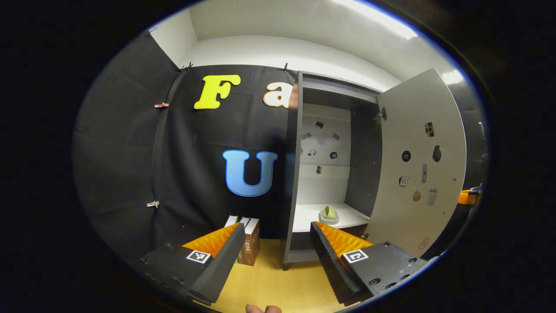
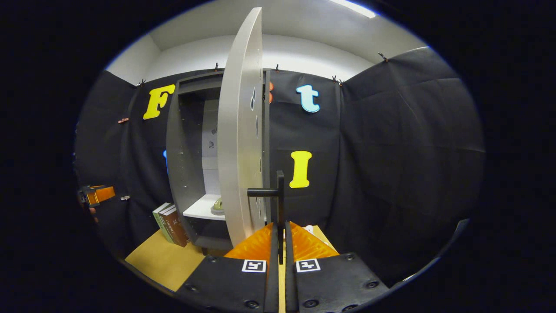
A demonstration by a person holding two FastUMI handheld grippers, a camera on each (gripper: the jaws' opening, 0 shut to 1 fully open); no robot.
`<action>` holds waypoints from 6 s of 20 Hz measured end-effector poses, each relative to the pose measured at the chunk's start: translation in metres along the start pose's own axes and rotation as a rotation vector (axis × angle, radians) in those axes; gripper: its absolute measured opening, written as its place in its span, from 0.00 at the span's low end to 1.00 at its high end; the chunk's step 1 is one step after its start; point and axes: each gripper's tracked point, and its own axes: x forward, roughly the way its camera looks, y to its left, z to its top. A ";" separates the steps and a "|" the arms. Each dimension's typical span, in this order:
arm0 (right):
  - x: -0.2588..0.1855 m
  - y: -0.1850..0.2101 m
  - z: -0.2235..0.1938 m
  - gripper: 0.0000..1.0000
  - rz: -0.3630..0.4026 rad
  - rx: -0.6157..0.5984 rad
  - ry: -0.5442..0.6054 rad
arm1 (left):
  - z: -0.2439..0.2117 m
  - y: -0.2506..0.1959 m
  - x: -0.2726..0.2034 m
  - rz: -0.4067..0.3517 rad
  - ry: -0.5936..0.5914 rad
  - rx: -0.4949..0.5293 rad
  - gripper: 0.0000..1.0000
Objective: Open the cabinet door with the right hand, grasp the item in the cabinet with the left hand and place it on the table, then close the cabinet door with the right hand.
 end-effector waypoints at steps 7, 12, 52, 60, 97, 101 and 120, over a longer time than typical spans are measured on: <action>-0.014 -0.005 0.015 0.18 0.119 0.026 -0.033 | 0.010 -0.044 0.015 0.006 -0.010 0.015 0.94; -0.019 -0.064 0.031 0.34 0.021 0.065 -0.087 | 0.013 -0.074 0.029 -0.005 -0.007 0.020 0.95; 0.065 -0.217 -0.036 0.98 -0.158 -0.113 0.002 | -0.142 -0.214 0.416 -0.229 0.370 0.113 0.58; 0.043 -0.191 -0.023 0.98 -0.155 -0.119 -0.025 | -0.106 -0.206 0.372 -0.254 0.318 0.112 0.24; 0.061 -0.092 -0.001 0.97 -0.021 -0.068 -0.127 | -0.381 -0.194 0.057 -0.067 0.362 0.041 0.23; 0.063 -0.099 -0.005 0.95 -0.022 -0.077 -0.105 | -0.416 -0.208 0.056 -0.082 0.387 0.068 0.22; 0.065 -0.092 -0.011 0.98 -0.004 -0.112 -0.092 | -0.441 -0.207 0.056 -0.062 0.392 0.015 0.89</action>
